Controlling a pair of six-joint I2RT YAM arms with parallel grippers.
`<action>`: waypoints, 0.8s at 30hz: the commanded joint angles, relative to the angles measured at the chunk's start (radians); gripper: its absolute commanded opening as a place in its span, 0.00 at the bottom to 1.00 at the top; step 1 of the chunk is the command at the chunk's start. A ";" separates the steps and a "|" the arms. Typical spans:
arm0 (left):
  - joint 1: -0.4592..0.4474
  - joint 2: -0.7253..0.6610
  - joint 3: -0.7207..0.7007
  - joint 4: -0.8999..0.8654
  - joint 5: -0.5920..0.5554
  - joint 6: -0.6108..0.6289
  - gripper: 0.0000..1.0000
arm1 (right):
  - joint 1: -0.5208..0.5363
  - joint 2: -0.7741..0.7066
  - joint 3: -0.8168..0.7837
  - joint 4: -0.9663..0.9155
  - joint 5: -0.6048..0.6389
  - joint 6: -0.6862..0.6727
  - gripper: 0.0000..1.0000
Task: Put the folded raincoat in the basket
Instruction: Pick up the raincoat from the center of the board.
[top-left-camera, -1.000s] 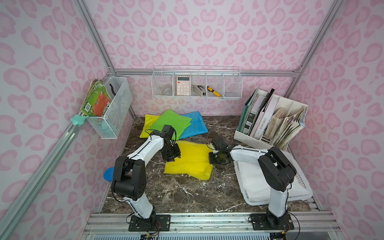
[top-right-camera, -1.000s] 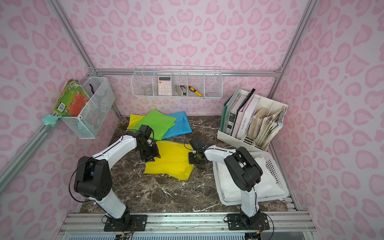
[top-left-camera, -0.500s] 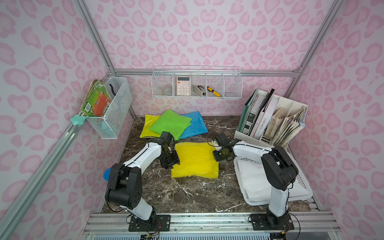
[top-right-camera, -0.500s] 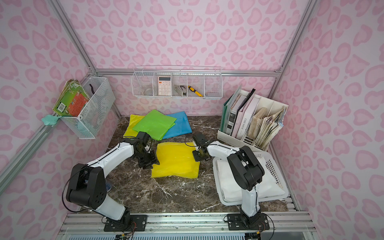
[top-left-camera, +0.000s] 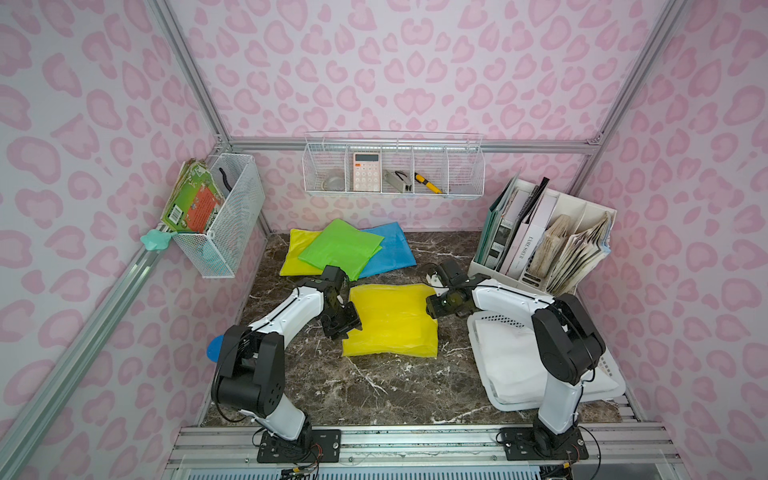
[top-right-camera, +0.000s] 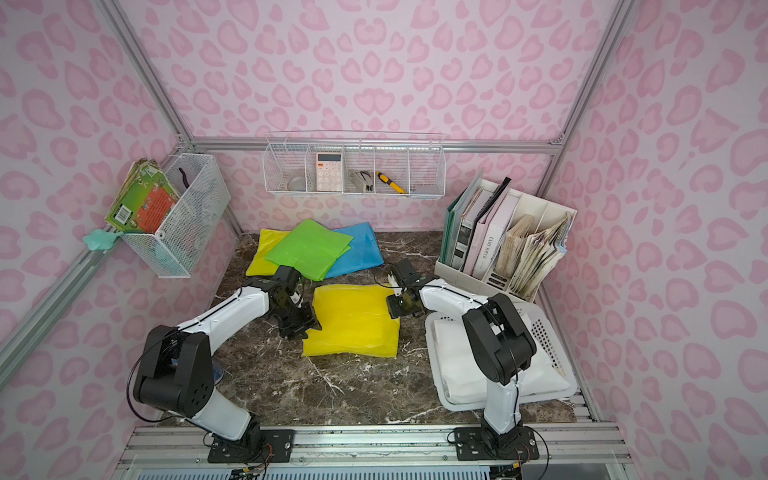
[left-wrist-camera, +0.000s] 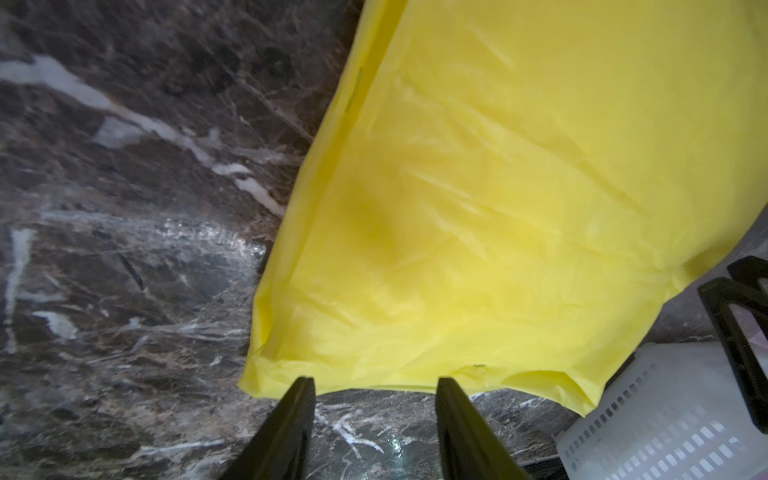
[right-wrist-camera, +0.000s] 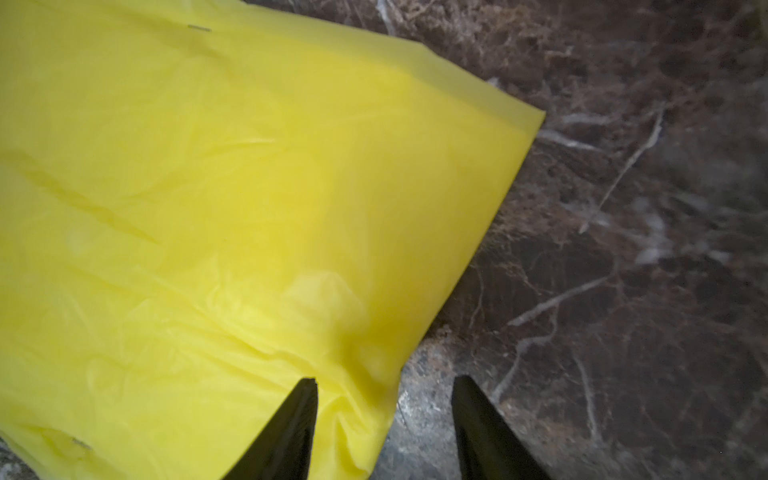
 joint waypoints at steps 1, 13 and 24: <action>0.003 0.028 0.033 0.008 -0.020 0.000 0.52 | -0.003 -0.001 0.002 0.000 -0.026 0.030 0.55; 0.049 0.201 0.204 -0.011 -0.196 0.018 0.47 | -0.002 -0.014 -0.048 0.037 -0.057 0.115 0.56; 0.054 0.263 0.111 0.176 0.000 0.020 0.44 | -0.002 -0.020 -0.075 0.042 -0.063 0.119 0.56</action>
